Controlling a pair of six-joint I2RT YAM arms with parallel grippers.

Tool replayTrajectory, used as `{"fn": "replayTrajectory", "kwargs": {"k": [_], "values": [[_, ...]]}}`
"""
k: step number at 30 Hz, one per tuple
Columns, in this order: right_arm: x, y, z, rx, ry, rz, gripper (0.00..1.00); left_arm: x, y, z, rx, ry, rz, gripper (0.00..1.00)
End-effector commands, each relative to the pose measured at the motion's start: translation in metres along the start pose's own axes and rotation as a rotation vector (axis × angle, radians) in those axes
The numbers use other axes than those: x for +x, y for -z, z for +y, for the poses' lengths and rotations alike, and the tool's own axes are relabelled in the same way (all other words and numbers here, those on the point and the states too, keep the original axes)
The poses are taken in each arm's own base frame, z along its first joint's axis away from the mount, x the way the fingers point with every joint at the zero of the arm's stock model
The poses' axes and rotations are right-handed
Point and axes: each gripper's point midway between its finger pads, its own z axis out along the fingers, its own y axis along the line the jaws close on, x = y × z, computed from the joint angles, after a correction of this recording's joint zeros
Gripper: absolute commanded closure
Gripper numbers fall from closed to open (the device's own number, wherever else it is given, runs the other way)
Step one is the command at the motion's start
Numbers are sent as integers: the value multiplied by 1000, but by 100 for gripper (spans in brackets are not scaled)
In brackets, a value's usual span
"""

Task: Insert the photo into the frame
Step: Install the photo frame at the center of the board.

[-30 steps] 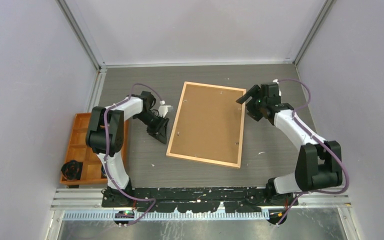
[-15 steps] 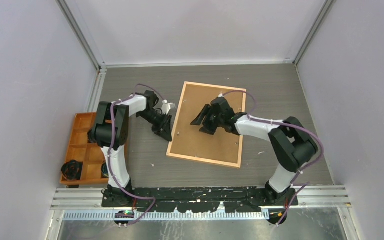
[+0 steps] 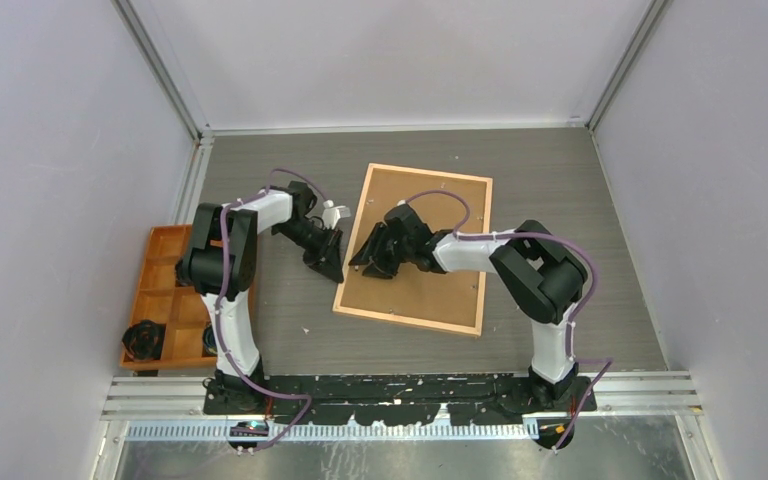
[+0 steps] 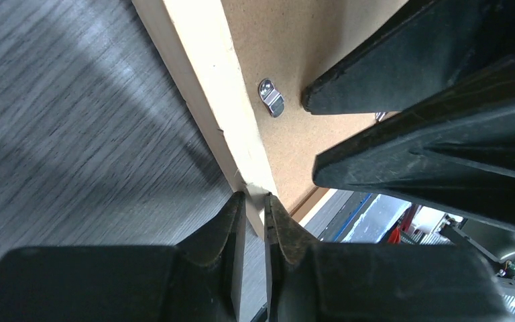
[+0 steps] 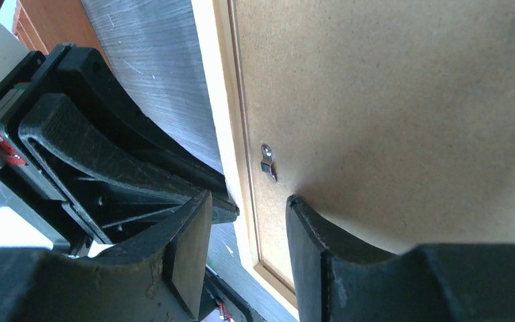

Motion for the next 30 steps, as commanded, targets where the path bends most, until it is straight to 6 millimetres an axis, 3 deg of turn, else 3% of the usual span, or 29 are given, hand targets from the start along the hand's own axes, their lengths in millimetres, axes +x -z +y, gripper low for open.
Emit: {"fn": "replayTrajectory", "kwargs": {"k": [1, 8, 30], "values": [[-8, -4, 24, -62, 5, -5, 51, -2, 0, 3, -31, -35, -17, 85], [-6, -15, 13, -26, 16, 7, 52, -3, 0, 3, -36, -37, -20, 86], [-14, -34, 16, -11, 26, 4, 57, -3, 1, 4, -44, -51, -23, 87]]}}
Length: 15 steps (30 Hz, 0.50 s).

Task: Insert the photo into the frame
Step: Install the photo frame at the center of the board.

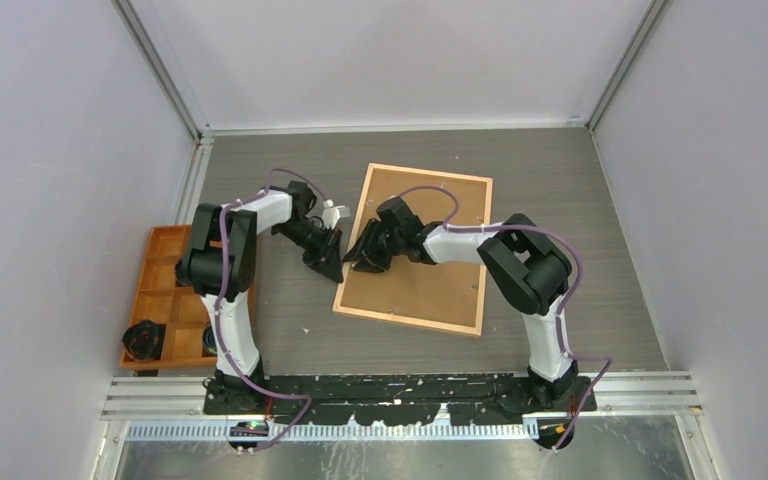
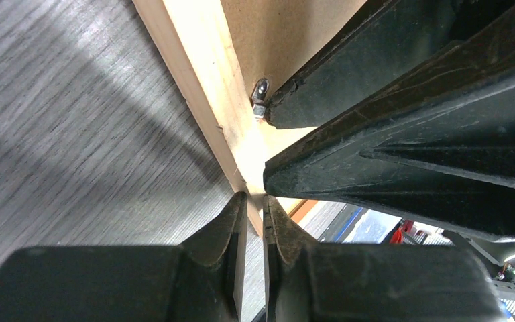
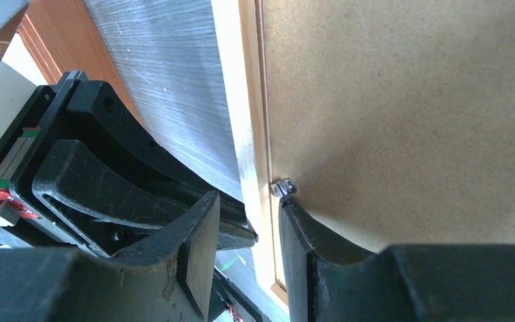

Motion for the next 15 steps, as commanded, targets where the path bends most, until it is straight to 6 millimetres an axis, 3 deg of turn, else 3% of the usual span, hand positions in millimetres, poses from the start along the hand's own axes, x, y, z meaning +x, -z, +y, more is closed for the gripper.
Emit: {"fn": "replayTrajectory", "kwargs": {"k": [1, 11, 15], "values": [[-14, -13, 7, -8, 29, -50, 57, -3, 0, 4, -39, -48, -19, 87], [-17, -15, 11, -9, 32, -53, 58, -2, 1, 3, -39, -56, -20, 87], [-17, -6, 19, -36, 38, -54, 58, -2, 3, 2, -43, -59, -15, 87]]}}
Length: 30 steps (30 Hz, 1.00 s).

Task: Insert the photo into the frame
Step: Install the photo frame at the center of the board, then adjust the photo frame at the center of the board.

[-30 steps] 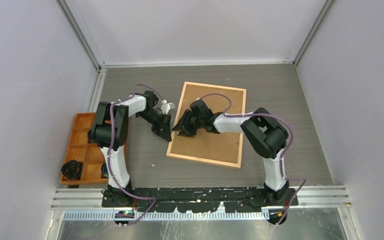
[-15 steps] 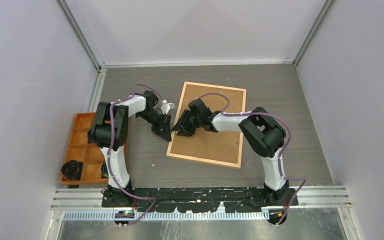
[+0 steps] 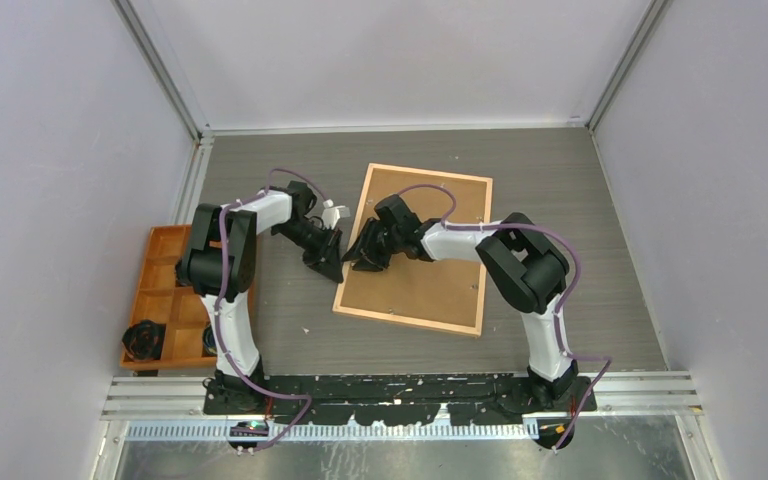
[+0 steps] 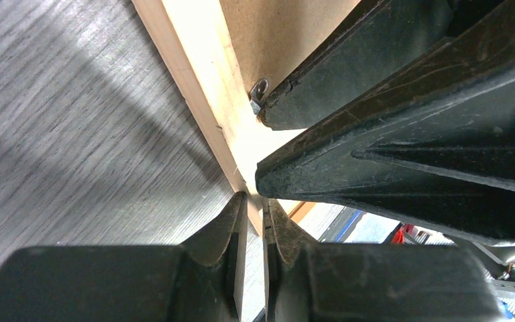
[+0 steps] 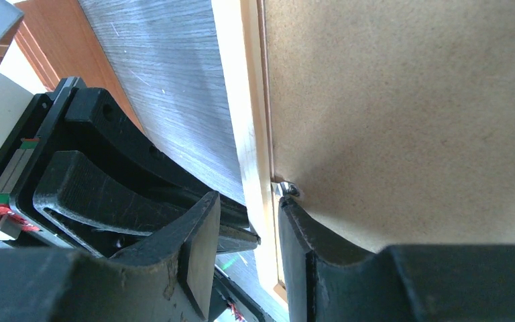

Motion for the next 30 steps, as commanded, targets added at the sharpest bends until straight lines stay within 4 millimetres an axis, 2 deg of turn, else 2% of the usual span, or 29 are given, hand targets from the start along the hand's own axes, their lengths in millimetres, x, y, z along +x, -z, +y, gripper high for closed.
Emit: {"fn": "replayTrajectory", "kwargs": {"k": [1, 4, 8, 12, 13, 16, 19, 21, 23, 26, 30], "values": [[-18, 3, 19, -60, 42, -78, 58, -3, 5, 2, -46, -60, -14, 87], [-35, 34, 32, -106, 40, -128, 51, -7, 16, -1, -47, -76, -31, 87], [-82, 89, 24, -133, -3, -251, 33, -14, 38, -4, -52, -106, -62, 82], [-129, 149, -21, -80, -70, -392, 19, -16, 50, 3, -105, -139, -81, 76], [-139, 164, -39, -29, -84, -428, 17, -15, 50, 6, -119, -144, -80, 75], [-166, 208, -87, 99, -120, -554, 11, -9, 41, 16, -159, -139, -60, 74], [-185, 244, -132, 253, -138, -678, 6, 2, 27, 20, -184, -144, -19, 73], [-190, 254, -156, 332, -141, -727, 4, 7, 16, 21, -211, -171, 8, 73], [-192, 253, -171, 374, -145, -730, 4, 12, 7, 19, -229, -196, 35, 73], [-191, 236, -188, 401, -155, -692, 4, 17, -3, 11, -233, -230, 65, 73], [-195, 218, -192, 375, -179, -665, 3, 23, -15, -4, -231, -283, 97, 73]]}}
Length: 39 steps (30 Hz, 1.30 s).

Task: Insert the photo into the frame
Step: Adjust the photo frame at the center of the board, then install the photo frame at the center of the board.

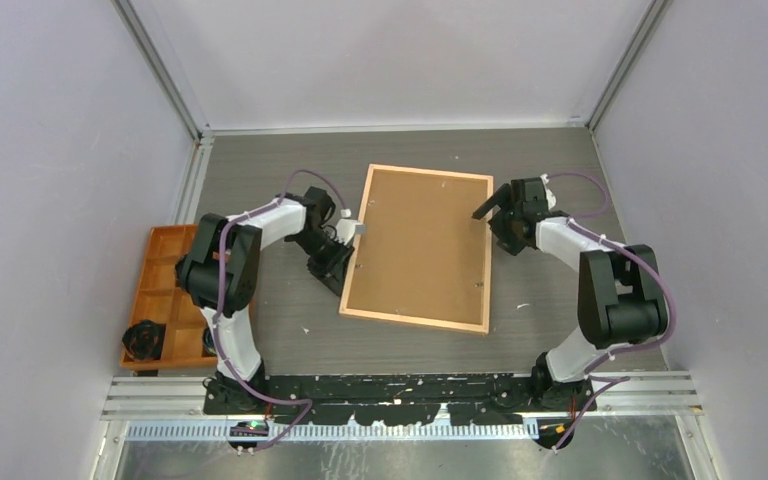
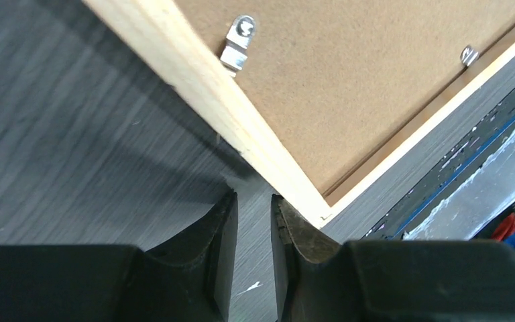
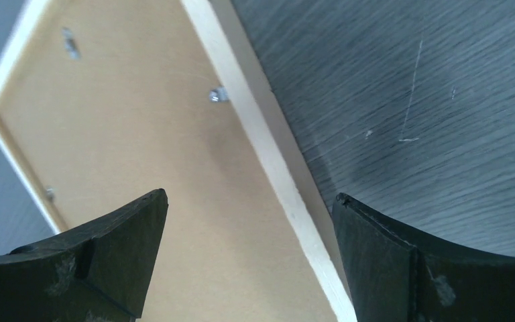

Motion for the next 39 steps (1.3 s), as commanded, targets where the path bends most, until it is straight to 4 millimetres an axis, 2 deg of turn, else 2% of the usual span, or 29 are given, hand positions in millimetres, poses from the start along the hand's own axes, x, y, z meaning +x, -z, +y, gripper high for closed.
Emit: {"fn": "replayTrajectory", "kwargs": {"k": [1, 6, 8, 11, 15, 18, 20, 22, 24, 26, 27, 29, 31, 32, 33, 34, 35, 36, 39], "values": [[2, -16, 4, -21, 10, 7, 3, -1, -11, -12, -38, -97, 2, 73], [14, -34, 27, -65, 14, 85, 3, 1, -26, -37, -13, -161, 52, 73], [18, -38, 45, -98, 24, 102, 3, -2, -32, -50, 10, -185, 63, 73], [37, -41, 79, -155, 72, 149, 3, -9, -44, -69, 21, -249, 91, 73], [68, -45, 121, -224, 139, 234, 3, -15, -67, -107, 52, -349, 156, 73], [76, -49, 131, -219, 173, 259, 3, -15, -80, -134, 88, -417, 192, 71], [65, -47, 130, -197, 191, 229, 2, -13, -82, -146, 119, -443, 215, 68], [45, -40, 126, -176, 199, 178, 1, -10, -73, -154, 151, -444, 231, 60], [22, -27, 122, -172, 184, 117, 1, -8, -54, -153, 159, -450, 225, 54], [3, -9, 123, -190, 169, 59, 1, -12, -22, -152, 198, -443, 167, 50], [-4, 1, 124, -199, 170, 31, 1, -17, 1, -150, 213, -438, 113, 50], [-9, 15, 126, -212, 166, 4, 1, -29, 40, -133, 213, -411, 14, 48], [-4, 25, 131, -239, 150, 16, 2, -48, 72, -97, 121, -358, -82, 48], [2, 30, 137, -265, 149, 26, 4, -57, 84, -71, 53, -308, -127, 49], [11, 33, 141, -287, 155, 39, 5, -74, 101, -33, -51, -237, -198, 51], [24, 37, 150, -316, 167, 54, 8, -83, 109, -8, -129, -158, -223, 54], [39, 40, 158, -339, 186, 77, 10, -91, 124, 28, -201, -54, -269, 58], [57, 41, 167, -362, 203, 109, 14, -96, 133, 56, -247, 37, -291, 62], [108, 43, 192, -440, 240, 205, 23, -103, 146, 116, -304, 257, -347, 70]]}}
